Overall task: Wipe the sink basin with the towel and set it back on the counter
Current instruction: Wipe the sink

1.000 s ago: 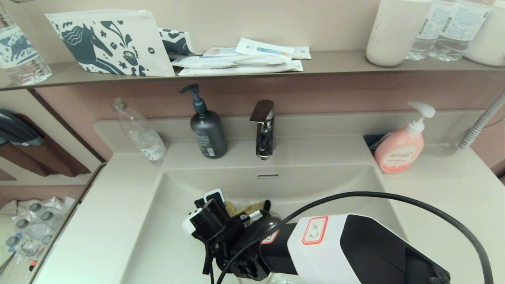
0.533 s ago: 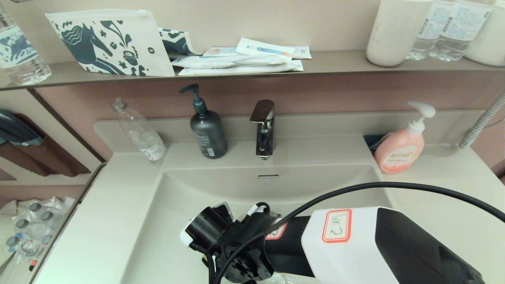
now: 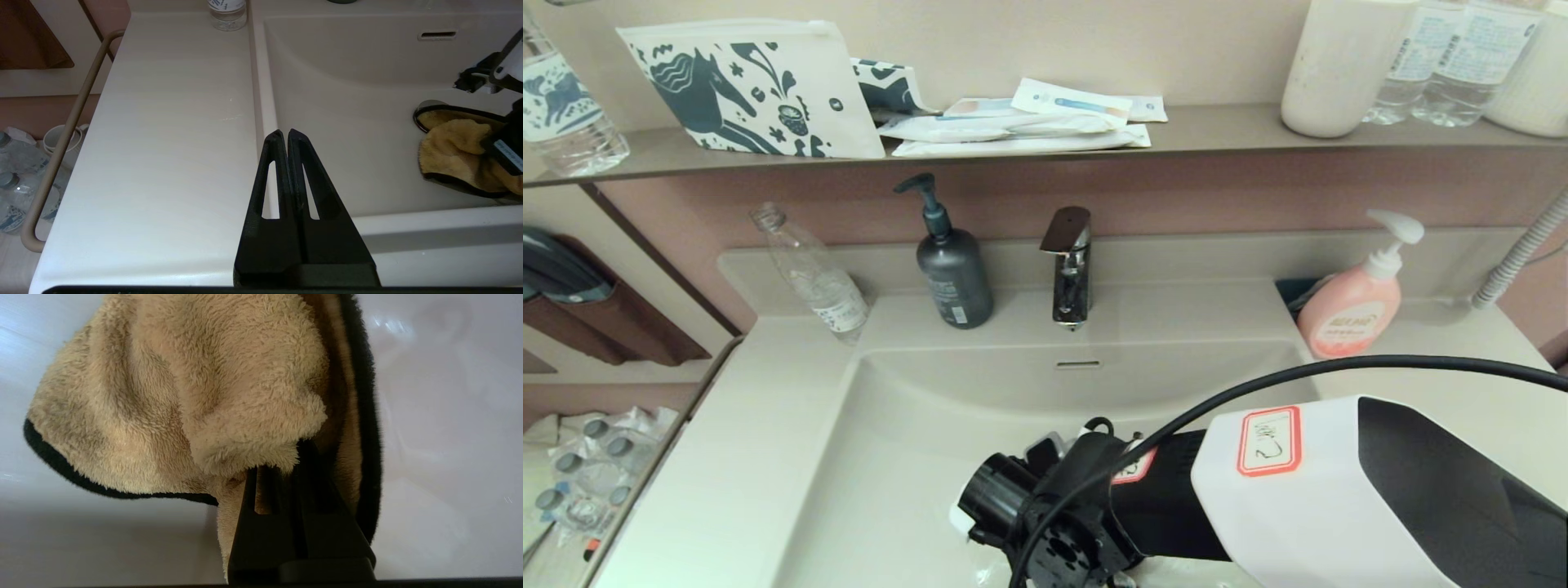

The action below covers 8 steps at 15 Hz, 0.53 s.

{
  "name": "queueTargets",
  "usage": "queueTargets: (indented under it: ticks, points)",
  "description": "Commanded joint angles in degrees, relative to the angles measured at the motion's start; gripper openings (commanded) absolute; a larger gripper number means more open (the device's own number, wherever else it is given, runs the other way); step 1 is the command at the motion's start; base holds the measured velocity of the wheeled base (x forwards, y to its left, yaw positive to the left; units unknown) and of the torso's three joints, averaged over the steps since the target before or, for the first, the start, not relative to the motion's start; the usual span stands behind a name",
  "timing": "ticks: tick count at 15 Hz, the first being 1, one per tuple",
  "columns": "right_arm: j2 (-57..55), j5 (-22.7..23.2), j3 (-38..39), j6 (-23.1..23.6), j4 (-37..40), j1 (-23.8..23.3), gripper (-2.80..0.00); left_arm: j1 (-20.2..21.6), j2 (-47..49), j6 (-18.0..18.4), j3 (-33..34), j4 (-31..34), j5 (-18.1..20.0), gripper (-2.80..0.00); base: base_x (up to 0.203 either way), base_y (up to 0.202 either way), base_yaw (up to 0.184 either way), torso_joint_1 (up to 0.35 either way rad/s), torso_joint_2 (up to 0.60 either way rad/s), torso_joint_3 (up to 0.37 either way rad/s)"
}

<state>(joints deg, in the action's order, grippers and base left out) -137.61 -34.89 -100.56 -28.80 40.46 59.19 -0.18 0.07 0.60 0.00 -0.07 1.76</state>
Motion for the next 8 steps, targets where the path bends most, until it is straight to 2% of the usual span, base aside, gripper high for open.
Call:
queueTargets:
  ticks: [1, 8]
  points:
    - [3.39, -0.48, 4.7, -0.76, 0.59, -1.21, -2.8, 0.01, 0.01, 0.02, 0.0, -0.01, 0.0, -2.8, 0.0, 0.0, 0.0, 0.0, 0.0, 0.0]
    - [11.83, -1.39, 16.85, -1.08, 0.41, -10.28, -2.8, 0.01, 0.01, 0.02, 0.0, -0.01, 0.0, -2.8, 0.0, 0.0, 0.0, 0.0, 0.0, 0.0]
